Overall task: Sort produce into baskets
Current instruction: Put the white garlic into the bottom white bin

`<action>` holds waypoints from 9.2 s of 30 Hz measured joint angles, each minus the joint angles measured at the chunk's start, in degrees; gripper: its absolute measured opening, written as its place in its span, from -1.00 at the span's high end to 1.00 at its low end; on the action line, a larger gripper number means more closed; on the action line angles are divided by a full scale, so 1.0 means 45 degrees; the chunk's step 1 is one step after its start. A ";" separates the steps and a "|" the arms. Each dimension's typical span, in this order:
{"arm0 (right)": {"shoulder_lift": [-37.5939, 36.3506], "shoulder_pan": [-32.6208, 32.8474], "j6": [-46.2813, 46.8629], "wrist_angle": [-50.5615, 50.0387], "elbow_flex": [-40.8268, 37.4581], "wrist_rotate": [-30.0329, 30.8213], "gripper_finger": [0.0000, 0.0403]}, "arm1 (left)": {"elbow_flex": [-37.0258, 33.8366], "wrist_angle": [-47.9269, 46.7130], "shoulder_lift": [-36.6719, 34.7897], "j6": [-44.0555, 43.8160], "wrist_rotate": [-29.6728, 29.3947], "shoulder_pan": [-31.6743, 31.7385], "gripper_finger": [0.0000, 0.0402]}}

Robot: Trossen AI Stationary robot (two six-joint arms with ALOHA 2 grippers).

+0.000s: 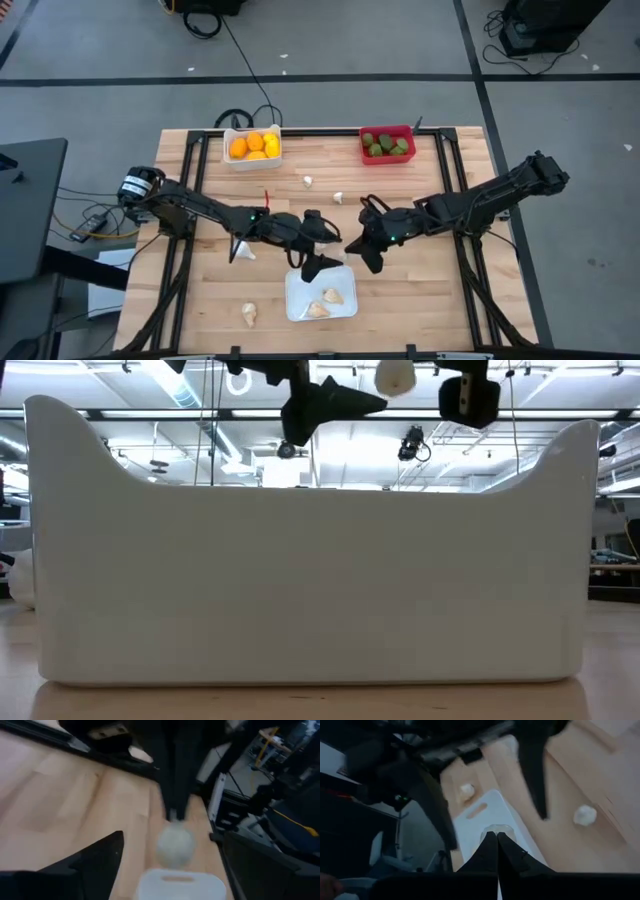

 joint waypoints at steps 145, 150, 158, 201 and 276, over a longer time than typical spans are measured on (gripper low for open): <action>0.2667 -0.3408 -0.1443 -0.6456 -0.0525 0.1102 -0.12 | 0.0000 -0.7726 -0.0680 -0.6724 -0.3055 -0.2455 0.53; 0.3210 -0.3833 -0.1108 -0.9097 -0.0540 0.2588 -0.11 | 0.0000 -0.7662 -0.0680 -0.7345 -0.2552 -0.2555 0.38; 0.3758 -0.4278 -0.0795 -0.9145 -0.0606 0.1757 -0.11 | 0.0000 -0.7535 -0.0680 -0.7354 -0.2429 -0.2531 0.28; 0.3118 0.0525 -0.6249 0.3317 -0.1394 -0.3001 0.03 | 0.0005 -0.7667 -0.0675 -0.4847 -0.1373 -0.1307 0.29; 0.2035 -0.3288 -0.2173 0.1855 -0.1385 -0.0978 -0.43 | 0.3387 -0.9547 0.1812 -0.0902 0.1428 -0.1794 0.50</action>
